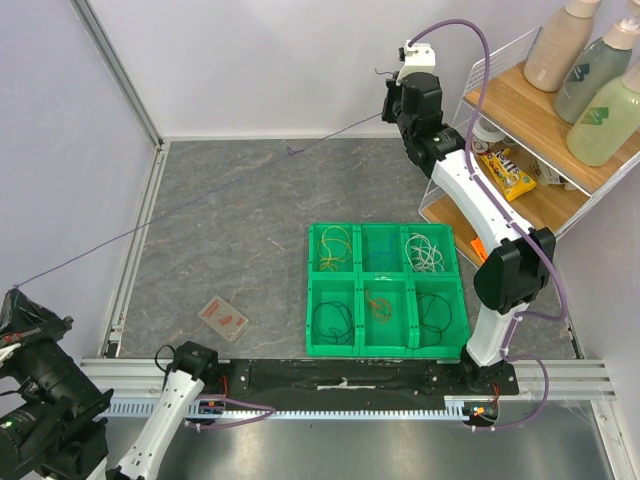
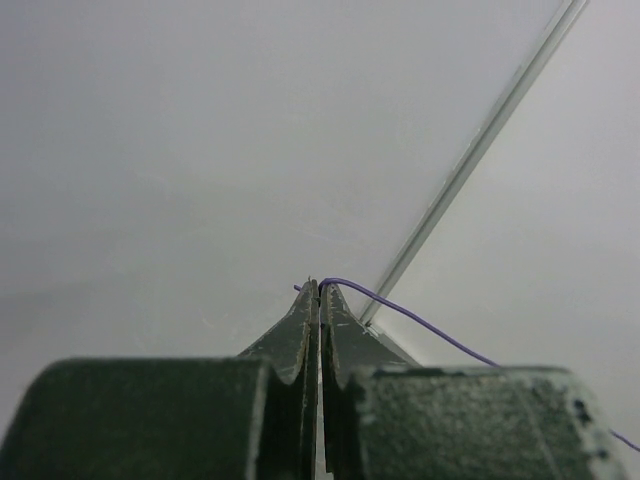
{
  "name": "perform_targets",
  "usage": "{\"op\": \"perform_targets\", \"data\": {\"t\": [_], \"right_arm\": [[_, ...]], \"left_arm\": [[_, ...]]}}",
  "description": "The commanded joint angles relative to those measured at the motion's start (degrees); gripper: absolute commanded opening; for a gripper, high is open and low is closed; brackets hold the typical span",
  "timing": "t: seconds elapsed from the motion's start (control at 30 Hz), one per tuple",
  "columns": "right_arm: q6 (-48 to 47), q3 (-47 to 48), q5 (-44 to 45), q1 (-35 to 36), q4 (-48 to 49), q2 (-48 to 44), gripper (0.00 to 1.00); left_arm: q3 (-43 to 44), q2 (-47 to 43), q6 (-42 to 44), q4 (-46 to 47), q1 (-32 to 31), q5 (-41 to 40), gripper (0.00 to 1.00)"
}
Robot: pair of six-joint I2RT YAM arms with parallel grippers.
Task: Untangle the cables
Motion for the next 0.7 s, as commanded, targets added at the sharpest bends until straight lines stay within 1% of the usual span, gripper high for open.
{"op": "perform_targets", "data": {"t": [0.0,0.03,0.13,0.2,0.27,0.37,0.4,0.43,0.53,0.57,0.67], "right_arm": [[-0.97,0.58,1.51,-0.99,1.29,0.57,0.0],[-0.53,0.23,-0.06,-0.99,1.02,0.39,0.0],[1.13,-1.79,-7.95,-0.9,0.76,-0.4,0.0],[2.81,-2.76,-14.19,-0.9,0.06,-0.4,0.0],[4.74,-3.2,-22.27,-0.9,-1.61,0.04,0.0],[7.73,-5.74,-35.63,0.84,-1.0,-0.05,0.0],[7.73,-6.01,-39.41,3.03,-1.27,-0.13,0.0],[7.47,-6.37,-40.93,4.97,-1.62,-0.05,0.0],[8.78,-6.37,-46.11,11.03,-2.5,1.09,0.0],[10.62,-6.8,-48.13,12.96,-1.37,1.7,0.0],[16.51,-11.1,-53.76,17.19,6.0,3.55,0.0]], "left_arm": [[0.06,-1.41,5.85,4.32,-0.27,-2.28,0.02],[0.67,-1.06,3.06,1.25,-0.36,-0.35,0.02],[1.56,2.01,-7.91,-9.91,-0.71,9.92,0.02],[1.12,7.0,-16.62,-16.15,-0.97,18.61,0.02],[-0.11,13.5,-22.17,-20.12,-1.06,30.28,0.02],[-1.17,25.09,-28.33,-21.19,-0.97,45.58,0.02],[-0.99,29.66,-30.26,-20.67,-0.97,48.68,0.02],[-0.73,33.36,-31.76,-19.62,-0.97,52.02,0.02],[0.41,42.07,-35.46,-16.45,-0.88,57.58,0.02],[1.2,44.19,-36.77,-15.92,-0.88,58.11,0.02],[1.21,48.86,-40.29,-14.26,-0.71,58.64,0.02]]}}
